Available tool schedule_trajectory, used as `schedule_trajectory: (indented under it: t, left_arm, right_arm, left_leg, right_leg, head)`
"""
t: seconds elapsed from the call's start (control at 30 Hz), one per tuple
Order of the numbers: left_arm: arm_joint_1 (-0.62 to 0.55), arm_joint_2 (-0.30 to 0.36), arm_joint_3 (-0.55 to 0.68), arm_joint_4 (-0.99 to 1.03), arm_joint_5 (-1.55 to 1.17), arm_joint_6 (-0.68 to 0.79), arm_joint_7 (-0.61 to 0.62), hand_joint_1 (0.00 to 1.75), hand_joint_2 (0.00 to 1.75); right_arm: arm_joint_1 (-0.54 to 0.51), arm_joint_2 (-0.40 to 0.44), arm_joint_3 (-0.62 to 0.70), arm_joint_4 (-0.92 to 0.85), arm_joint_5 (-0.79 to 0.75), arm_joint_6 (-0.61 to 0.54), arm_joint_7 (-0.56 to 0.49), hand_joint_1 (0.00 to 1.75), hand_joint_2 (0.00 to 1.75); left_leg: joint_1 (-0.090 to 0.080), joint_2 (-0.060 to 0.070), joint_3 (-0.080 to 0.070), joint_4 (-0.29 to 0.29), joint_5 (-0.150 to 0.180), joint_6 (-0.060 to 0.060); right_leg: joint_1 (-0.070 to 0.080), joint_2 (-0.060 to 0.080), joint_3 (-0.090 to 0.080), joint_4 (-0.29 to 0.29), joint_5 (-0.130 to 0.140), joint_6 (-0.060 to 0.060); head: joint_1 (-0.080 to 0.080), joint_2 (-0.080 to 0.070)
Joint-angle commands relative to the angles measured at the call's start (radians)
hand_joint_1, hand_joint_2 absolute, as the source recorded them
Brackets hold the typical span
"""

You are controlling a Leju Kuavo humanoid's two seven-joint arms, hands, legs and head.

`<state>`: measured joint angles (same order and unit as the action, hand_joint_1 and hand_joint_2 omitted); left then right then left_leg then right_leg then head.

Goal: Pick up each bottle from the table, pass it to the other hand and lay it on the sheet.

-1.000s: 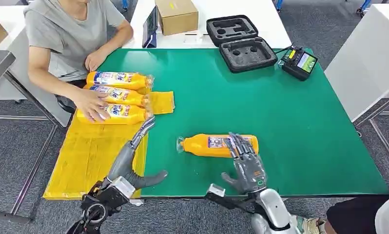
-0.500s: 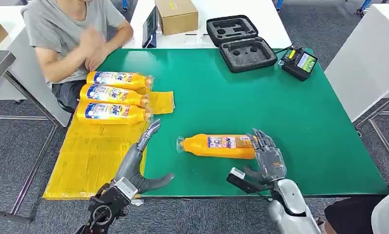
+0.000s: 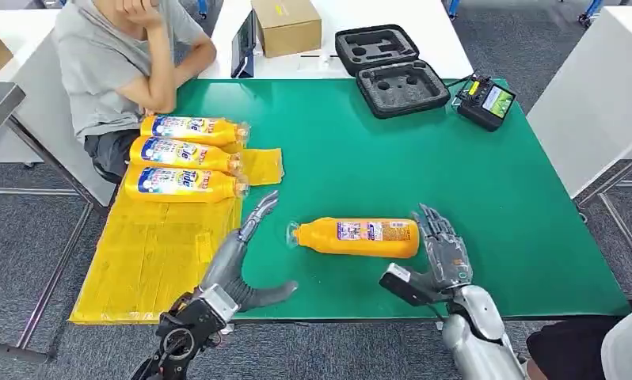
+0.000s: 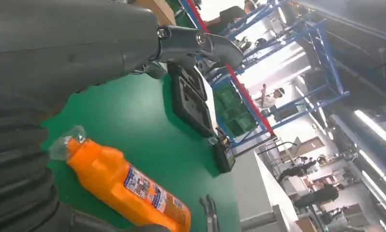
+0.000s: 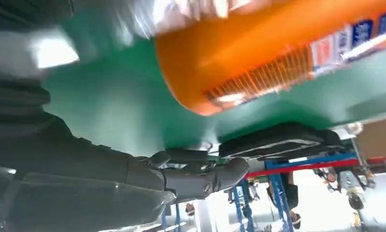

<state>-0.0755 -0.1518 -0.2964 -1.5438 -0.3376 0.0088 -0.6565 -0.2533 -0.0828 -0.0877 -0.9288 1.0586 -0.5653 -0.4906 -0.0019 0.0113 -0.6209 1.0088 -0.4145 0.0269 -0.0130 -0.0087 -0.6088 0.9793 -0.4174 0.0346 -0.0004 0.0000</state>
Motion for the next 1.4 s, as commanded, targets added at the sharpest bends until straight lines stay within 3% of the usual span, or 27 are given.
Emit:
schedule_trajectory:
  t: [0.03, 0.3, 0.63, 0.83, 1.0, 1.07, 1.23, 1.27, 1.3, 1.4]
  left_arm:
    - [-0.047, 0.007, -0.013, 0.076, -0.009, 0.005, 0.007, 0.0, 1.75]
    - [-0.048, 0.03, -0.021, 0.077, -0.014, 0.024, 0.01, 0.0, 1.75]
    - [-0.061, 0.024, -0.023, 0.098, -0.013, 0.03, 0.014, 0.0, 1.75]
    - [-0.051, 0.022, -0.013, 0.088, -0.021, 0.027, 0.029, 0.0, 1.75]
    - [-0.046, 0.026, -0.008, 0.082, -0.033, 0.029, 0.03, 0.0, 1.75]
    - [-0.045, 0.026, -0.008, 0.079, -0.036, 0.028, 0.033, 0.0, 1.75]
    - [-0.045, 0.026, -0.009, 0.078, -0.037, 0.028, 0.033, 0.0, 1.75]
    - [-0.043, 0.025, -0.009, 0.077, -0.037, 0.028, 0.034, 0.0, 1.75]
    - [-0.037, 0.024, -0.008, 0.074, -0.04, 0.028, 0.036, 0.0, 1.75]
    - [-0.038, 0.024, -0.014, 0.076, -0.046, 0.025, 0.037, 0.0, 1.75]
  right_arm:
    - [-0.088, 0.062, 0.025, 0.14, 0.02, -0.022, -0.019, 0.0, 1.75]
    - [-0.131, 0.099, 0.095, 0.122, -0.033, 0.086, -0.039, 0.0, 1.75]
    - [-0.196, 0.076, 0.123, 0.253, -0.06, 0.095, -0.045, 0.0, 1.75]
    - [-0.25, 0.073, 0.144, 0.358, -0.037, 0.1, 0.017, 0.0, 1.75]
    - [-0.314, 0.081, 0.188, 0.458, 0.038, 0.148, 0.146, 0.0, 1.75]
    - [-0.323, 0.081, 0.197, 0.469, 0.047, 0.171, 0.151, 0.09, 1.75]
    - [-0.325, 0.082, 0.197, 0.468, 0.047, 0.173, 0.153, 0.09, 1.75]
    - [-0.322, 0.082, 0.195, 0.465, 0.044, 0.172, 0.15, 1.43, 1.75]
    - [-0.319, 0.079, 0.207, 0.465, 0.059, 0.176, 0.164, 1.75, 1.75]
    - [-0.311, 0.078, 0.218, 0.456, 0.075, 0.177, 0.172, 1.75, 1.75]
  left_leg:
    - [0.001, 0.001, 0.005, -0.001, -0.002, -0.002]
    - [0.001, 0.003, 0.005, 0.0, -0.002, -0.002]
    - [0.001, 0.0, 0.004, -0.001, -0.001, -0.001]
    - [0.001, 0.001, 0.005, -0.001, -0.002, -0.002]
    - [0.001, 0.002, 0.006, -0.001, -0.002, -0.002]
    - [0.001, 0.002, 0.006, -0.001, -0.002, -0.002]
    - [0.001, 0.001, 0.004, -0.001, 0.0, -0.001]
    - [0.001, 0.001, 0.005, -0.001, 0.0, -0.001]
    - [0.001, 0.0, 0.006, -0.001, -0.001, -0.001]
    - [0.001, 0.0, 0.008, -0.001, -0.002, -0.002]
  right_leg:
    - [0.001, 0.002, 0.004, -0.001, -0.001, -0.001]
    - [0.001, 0.004, 0.003, 0.0, -0.001, -0.001]
    - [0.001, 0.001, 0.004, -0.001, -0.001, -0.001]
    - [0.001, 0.002, 0.005, -0.001, -0.001, -0.002]
    - [0.001, 0.004, 0.006, -0.001, -0.001, -0.001]
    - [0.001, 0.003, 0.006, -0.001, -0.001, -0.001]
    - [0.001, 0.002, 0.004, -0.001, 0.0, -0.001]
    - [0.001, 0.001, 0.004, -0.001, 0.0, -0.001]
    - [0.001, 0.001, 0.005, -0.001, -0.001, -0.002]
    - [0.001, 0.001, 0.008, -0.002, -0.001, -0.002]
  head:
    - [0.0, 0.0]
    - [0.0, 0.0]
    - [0.0, 0.0]
    - [0.0, 0.0]
    - [0.0, 0.0]
    - [0.0, 0.0]
    - [0.0, 0.0]
    - [0.0, 0.0]
    - [0.0, 0.0]
    - [0.0, 0.0]
